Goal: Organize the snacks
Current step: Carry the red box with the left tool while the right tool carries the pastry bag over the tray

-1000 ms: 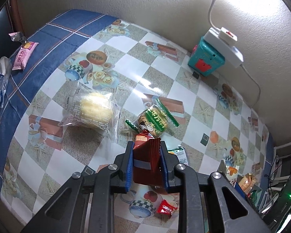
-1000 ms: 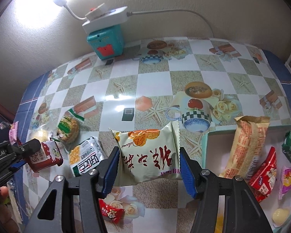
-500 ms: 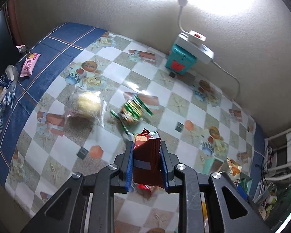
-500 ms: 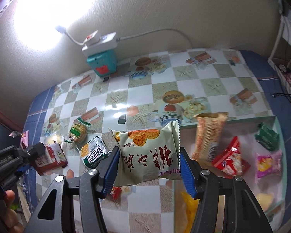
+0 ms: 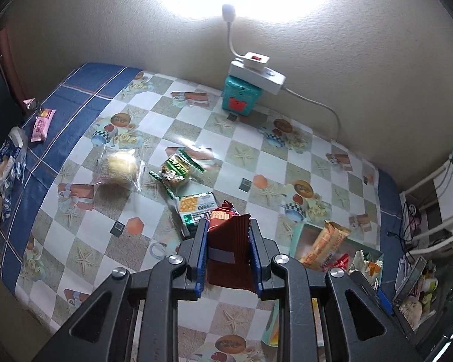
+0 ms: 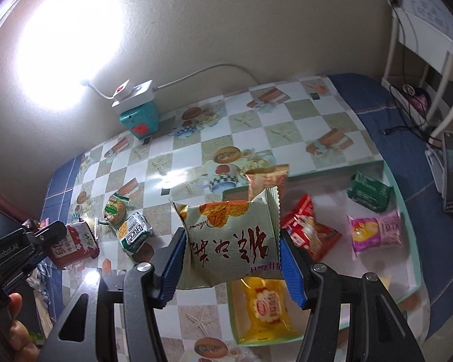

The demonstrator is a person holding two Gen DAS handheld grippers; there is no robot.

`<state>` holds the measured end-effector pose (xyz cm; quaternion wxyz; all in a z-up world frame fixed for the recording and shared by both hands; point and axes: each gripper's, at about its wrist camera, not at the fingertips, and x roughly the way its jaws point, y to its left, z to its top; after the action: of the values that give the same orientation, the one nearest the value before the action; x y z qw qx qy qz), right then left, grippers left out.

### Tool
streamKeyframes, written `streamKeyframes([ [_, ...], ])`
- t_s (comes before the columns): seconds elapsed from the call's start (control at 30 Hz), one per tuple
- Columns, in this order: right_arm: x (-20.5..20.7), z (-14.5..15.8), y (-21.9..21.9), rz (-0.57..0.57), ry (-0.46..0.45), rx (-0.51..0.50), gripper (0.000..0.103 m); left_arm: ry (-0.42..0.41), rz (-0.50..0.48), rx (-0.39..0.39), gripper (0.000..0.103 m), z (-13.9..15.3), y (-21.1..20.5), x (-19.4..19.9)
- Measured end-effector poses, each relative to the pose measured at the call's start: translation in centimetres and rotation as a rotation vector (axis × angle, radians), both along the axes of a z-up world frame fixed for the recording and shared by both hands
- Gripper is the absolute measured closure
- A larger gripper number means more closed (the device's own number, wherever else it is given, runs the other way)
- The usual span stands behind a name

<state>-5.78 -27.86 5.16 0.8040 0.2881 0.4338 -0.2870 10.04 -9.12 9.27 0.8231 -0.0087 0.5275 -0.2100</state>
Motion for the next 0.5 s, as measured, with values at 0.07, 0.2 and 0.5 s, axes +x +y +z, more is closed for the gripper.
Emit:
streamKeyframes([
  [0.07, -0.9, -0.1, -0.2, -0.014, -0.002, 0.004, 0.042, -0.010, -0.020, 0.007, 0.078, 0.2, -0.6, -0.9],
  [0.2, -2.8, -0.5, -0.8, -0.051, 0.000, 0.020, 0.042, -0.017, -0.079, 0.028, 0.077, 0.1, -2.3, -2.9],
  [0.5, -8.1, -2.3, -3.8, -0.202, 0.077, 0.018, 0.042, -0.011, -0.250, 0.078, 0.077, -1.2, -7.7, -7.7],
])
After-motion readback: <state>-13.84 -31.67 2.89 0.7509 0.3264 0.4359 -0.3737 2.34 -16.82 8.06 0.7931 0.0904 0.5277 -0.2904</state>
